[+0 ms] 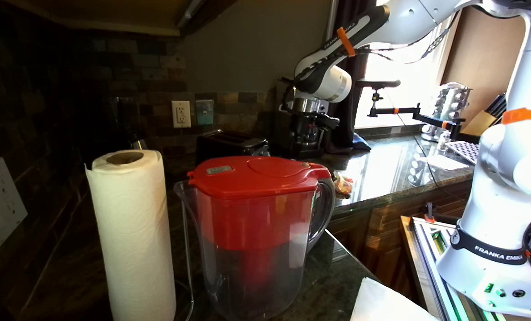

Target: Remove the red lid from the bowl, then put the plastic in the bowl and put the lid on the bowl

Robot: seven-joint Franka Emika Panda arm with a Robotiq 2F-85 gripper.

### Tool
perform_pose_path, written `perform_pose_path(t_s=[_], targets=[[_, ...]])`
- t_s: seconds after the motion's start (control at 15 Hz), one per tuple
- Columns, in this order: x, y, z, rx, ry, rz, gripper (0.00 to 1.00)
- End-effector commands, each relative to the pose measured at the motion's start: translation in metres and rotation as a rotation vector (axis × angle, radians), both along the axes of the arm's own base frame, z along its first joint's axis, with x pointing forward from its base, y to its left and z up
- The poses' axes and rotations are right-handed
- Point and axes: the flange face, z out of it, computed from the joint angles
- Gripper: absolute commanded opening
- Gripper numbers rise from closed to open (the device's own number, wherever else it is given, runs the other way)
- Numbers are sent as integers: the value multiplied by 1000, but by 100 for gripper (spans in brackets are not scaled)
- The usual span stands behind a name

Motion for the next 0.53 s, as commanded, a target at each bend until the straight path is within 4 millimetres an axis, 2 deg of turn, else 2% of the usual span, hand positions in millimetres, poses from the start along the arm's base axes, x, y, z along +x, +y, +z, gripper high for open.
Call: perform_pose_path(t_s=[0.0,0.47], targets=[[0,4,5,9,-2,-10,6],[-4,9,19,50,11,19,6]])
